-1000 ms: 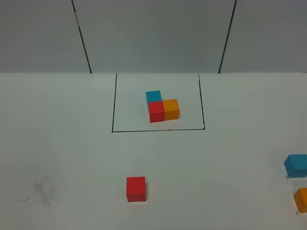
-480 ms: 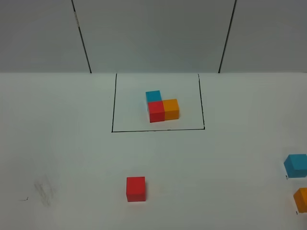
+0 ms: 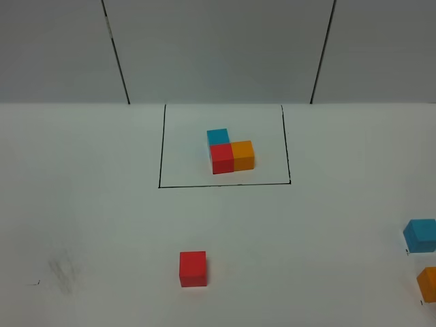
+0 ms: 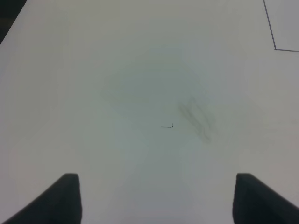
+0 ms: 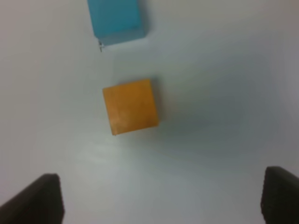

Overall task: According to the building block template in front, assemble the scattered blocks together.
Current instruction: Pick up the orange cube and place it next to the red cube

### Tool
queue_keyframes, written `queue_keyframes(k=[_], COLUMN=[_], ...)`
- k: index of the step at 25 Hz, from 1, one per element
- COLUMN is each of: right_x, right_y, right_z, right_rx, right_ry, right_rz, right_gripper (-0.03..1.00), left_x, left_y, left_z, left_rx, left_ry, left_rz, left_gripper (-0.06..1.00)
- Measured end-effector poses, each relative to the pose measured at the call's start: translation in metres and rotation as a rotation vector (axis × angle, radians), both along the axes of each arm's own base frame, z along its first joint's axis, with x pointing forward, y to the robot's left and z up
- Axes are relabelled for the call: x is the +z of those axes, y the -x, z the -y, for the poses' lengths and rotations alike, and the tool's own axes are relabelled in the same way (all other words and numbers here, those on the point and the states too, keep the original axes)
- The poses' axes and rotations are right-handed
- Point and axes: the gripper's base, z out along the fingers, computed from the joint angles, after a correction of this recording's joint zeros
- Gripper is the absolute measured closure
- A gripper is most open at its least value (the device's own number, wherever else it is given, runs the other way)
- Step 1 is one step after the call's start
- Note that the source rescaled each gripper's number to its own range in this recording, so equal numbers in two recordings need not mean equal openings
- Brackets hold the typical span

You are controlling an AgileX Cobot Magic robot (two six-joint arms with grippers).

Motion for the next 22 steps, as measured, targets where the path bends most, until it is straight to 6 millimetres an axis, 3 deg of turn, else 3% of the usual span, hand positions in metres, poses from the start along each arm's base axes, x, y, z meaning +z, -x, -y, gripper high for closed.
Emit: queue_keyframes(k=[4, 11, 15, 22], right_x=[-0.024, -0.060, -0.080, -0.090], right_y=[-0.017, -0.046, -0.054, -0.059], right_z=[0.002, -0.014, -0.014, -0.013], right_rx=[0.007, 0.143, 0.160, 0.166], right_ry=[-0.015, 0.041, 0.047, 0.054], right_rz=[-0.093, -0.155, -0.211, -0.215], right_gripper=[0.18, 0.18, 0.18, 0.18], left_x=[0.000, 0.000, 0.000, 0.000], left_y=[0.000, 0.000, 0.000, 0.000], left_z=[0.000, 0.000, 0.000, 0.000], left_rx=[0.000, 0.002, 0.002, 0.002], left_ry=[0.000, 0.003, 0.003, 0.003], left_rz=[0.000, 0.000, 0.000, 0.000], left_gripper=[0.31, 0.31, 0.31, 0.31])
